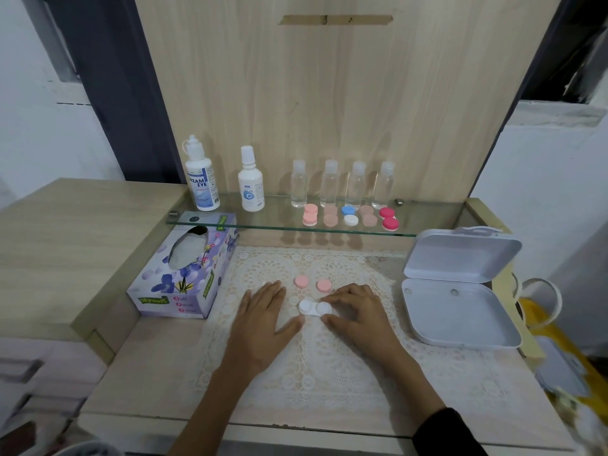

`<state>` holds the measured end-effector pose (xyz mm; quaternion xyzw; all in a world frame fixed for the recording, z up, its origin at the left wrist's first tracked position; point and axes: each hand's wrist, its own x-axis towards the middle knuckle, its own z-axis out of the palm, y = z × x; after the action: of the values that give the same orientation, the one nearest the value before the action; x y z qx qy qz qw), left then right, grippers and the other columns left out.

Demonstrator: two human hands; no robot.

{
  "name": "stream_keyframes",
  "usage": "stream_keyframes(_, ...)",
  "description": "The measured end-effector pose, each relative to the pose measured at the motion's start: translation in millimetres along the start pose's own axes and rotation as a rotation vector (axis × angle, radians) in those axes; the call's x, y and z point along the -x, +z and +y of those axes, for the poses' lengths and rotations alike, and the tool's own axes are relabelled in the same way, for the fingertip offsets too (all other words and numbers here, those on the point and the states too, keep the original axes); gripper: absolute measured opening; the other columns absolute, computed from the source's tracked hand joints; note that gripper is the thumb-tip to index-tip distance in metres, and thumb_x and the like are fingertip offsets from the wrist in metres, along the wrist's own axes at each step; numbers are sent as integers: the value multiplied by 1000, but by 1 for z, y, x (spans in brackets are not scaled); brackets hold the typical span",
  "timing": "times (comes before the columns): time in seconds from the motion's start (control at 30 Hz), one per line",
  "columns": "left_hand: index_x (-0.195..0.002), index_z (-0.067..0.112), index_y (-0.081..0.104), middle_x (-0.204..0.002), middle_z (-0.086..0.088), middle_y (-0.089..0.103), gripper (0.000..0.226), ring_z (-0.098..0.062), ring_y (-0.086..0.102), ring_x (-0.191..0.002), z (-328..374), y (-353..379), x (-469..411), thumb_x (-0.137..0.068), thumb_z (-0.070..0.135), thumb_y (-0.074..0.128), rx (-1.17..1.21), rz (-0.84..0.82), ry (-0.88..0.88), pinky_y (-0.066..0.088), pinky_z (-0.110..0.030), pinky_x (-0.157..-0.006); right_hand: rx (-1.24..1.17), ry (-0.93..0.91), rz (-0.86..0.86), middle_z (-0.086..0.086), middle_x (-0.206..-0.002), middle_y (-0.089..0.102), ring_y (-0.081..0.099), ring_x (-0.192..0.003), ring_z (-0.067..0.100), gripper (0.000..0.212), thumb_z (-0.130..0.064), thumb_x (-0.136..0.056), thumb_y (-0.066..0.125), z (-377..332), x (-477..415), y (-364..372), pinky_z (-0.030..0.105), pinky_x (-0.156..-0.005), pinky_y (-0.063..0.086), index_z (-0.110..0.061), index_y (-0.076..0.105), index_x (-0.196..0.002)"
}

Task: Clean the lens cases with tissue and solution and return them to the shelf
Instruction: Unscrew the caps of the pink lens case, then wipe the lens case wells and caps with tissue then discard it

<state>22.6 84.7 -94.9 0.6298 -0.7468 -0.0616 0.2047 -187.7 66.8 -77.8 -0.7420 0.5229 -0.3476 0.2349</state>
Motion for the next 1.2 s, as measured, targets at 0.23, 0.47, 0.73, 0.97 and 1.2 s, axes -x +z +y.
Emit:
stream_keyframes(0.23,-130,21,56,-138,12,47,83,-4,35,-130,-1,-1,0,-70,76,38,207,132,-35,29,-24,-109,-127,36,73,-16,-96,61,50,-100,1,26,-21,-76,78,-4,7,-5,16,-81,38,-29,74,-101)
stream_keyframes(0.47,-130,22,56,-139,15,45,98,0,35,-130,1,-2,2,-65,91,27,231,116,-25,30,-21,-104,-146,3,89,-10,-97,61,54,-96,1,25,-17,-76,80,-9,15,-25,18,-81,42,-23,75,-99)
stream_keyframes(0.73,-131,23,55,-140,15,44,85,6,31,-128,3,-4,3,-70,78,36,247,113,-29,27,-17,-103,-146,10,201,-11,-97,66,60,-90,4,23,-15,-74,82,-12,23,-75,22,-76,50,-29,73,-91)
stream_keyframes(0.97,-131,23,54,-140,17,43,87,10,27,-125,3,-5,3,-69,79,35,266,113,-30,27,-17,-102,42,192,365,-17,-84,62,57,-79,0,20,-16,-78,79,24,42,-130,13,-65,42,-21,70,-95)
stream_keyframes(1.2,-132,22,54,-141,16,43,77,7,29,-127,2,-5,3,-77,75,50,262,99,-32,27,-17,-103,205,216,440,-5,-80,64,61,-77,14,25,-9,-74,80,49,52,-143,27,-67,44,-15,71,-97)
